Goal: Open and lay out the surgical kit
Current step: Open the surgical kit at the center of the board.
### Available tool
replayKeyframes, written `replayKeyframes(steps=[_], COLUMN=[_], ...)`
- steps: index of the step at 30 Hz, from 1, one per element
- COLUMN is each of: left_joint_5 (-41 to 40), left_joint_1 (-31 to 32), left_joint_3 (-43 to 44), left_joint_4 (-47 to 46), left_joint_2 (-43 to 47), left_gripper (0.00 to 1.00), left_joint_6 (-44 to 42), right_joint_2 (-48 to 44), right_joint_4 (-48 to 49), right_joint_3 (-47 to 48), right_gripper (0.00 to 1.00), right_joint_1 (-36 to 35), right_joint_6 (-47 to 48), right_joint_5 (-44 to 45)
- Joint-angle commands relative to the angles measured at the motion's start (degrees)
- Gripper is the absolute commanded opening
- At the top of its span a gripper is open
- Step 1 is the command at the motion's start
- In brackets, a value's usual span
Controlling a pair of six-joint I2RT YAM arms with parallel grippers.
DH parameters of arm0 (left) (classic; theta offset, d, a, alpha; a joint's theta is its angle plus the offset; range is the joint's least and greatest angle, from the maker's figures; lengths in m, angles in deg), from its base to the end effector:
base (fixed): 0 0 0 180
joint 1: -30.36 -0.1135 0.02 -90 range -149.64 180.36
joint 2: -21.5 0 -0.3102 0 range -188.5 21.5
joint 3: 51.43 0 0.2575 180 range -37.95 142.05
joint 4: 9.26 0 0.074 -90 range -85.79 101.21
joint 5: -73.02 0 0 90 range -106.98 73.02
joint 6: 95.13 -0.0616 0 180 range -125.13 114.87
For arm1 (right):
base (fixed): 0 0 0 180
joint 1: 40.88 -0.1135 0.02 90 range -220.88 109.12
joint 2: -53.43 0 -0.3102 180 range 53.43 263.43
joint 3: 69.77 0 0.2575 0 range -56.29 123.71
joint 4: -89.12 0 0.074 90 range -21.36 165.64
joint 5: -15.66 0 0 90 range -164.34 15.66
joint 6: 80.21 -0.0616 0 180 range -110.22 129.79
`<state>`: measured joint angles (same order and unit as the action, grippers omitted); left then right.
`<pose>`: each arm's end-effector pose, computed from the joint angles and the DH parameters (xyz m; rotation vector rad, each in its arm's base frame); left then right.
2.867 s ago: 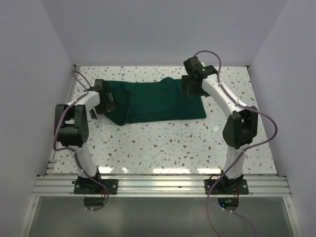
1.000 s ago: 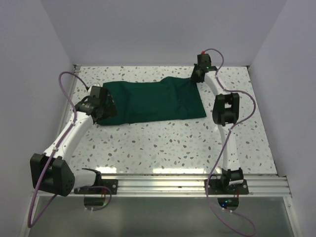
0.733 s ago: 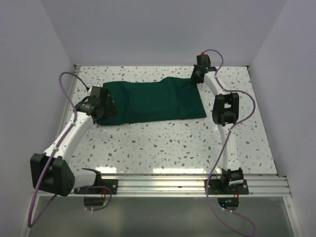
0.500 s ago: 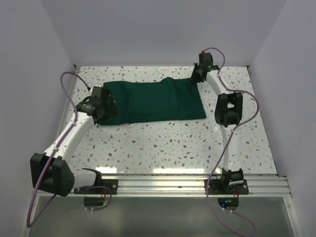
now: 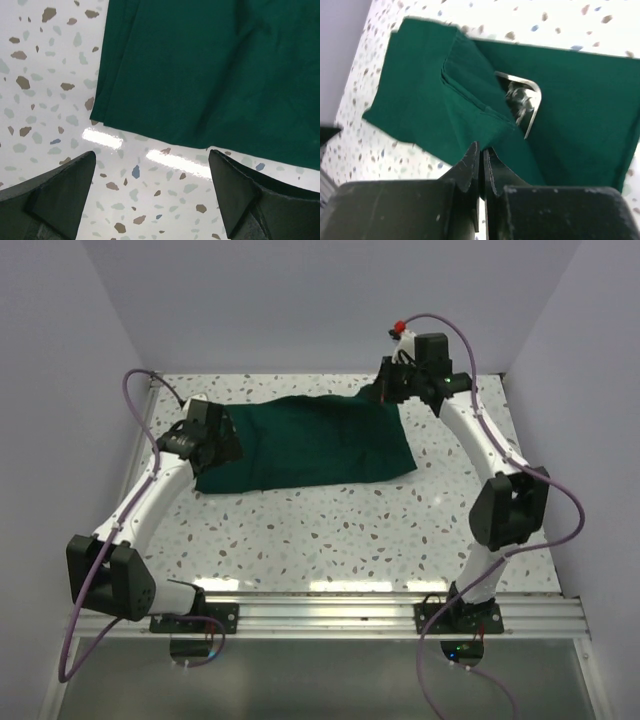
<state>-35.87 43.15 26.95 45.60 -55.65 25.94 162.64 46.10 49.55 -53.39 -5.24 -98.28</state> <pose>0.2842 -0.0441 0.3149 -0.5181 2.3828 0.0770 0.4680 0.1294 0.3808 -0.2018 2.1682 0.7255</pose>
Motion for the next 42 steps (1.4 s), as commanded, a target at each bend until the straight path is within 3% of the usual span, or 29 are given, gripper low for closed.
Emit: replayKeyframes(steps=[1,5,10,16,19,21,22,27,33,42], left_joint_5=[-2.19,-4.04,-3.87,-2.64,-2.20,-1.94,-1.85,-1.06,0.00,3.06], left_joint_1=[0.21,0.21,0.21,0.65,1.00,1.09,1.18,1.18,1.26,1.88], left_joint_3=[5.49,9.53,11.30,9.72,8.75,8.48,8.48,8.66,6.82,-14.17], left_joint_4=[-2.98,-3.24,-4.21,-5.35,-5.35,-5.09,-4.83,-4.30,0.79,-9.56], left_joint_2=[-1.34,-1.52,-1.61,-0.82,-0.73,-0.55,-0.46,0.68,-2.57,2.52], left_gripper=[1.00,1.00,1.00,0.99,1.00,1.00,1.00,1.00,1.00,1.00], left_joint_6=[0.48,0.83,2.76,6.45,7.68,8.56,8.66,8.13,11.01,9.36], right_joint_2=[-12.47,-27.41,-47.39,-65.25,-62.74,-59.30,-56.07,-53.49,-52.53,-31.09], right_joint_4=[-3.14,-2.98,-10.24,-20.03,-22.48,-23.89,-24.94,-28.03,-26.63,-21.35], right_joint_3=[-10.34,-26.35,-45.15,-51.27,-49.69,-49.50,-49.77,-50.12,-41.79,-25.27], right_gripper=[0.00,0.00,0.00,0.00,0.00,0.84,0.99,0.99,0.99,0.99], right_joint_1=[-6.01,-11.39,-11.48,-11.57,-11.31,-11.39,-11.48,-11.48,-11.48,-11.39], right_joint_6=[5.09,2.39,0.88,-6.06,-10.89,-11.78,-11.95,-15.73,-13.89,-11.43], right_joint_5=[-2.88,1.16,13.36,35.09,39.24,35.48,31.02,25.88,30.00,25.62])
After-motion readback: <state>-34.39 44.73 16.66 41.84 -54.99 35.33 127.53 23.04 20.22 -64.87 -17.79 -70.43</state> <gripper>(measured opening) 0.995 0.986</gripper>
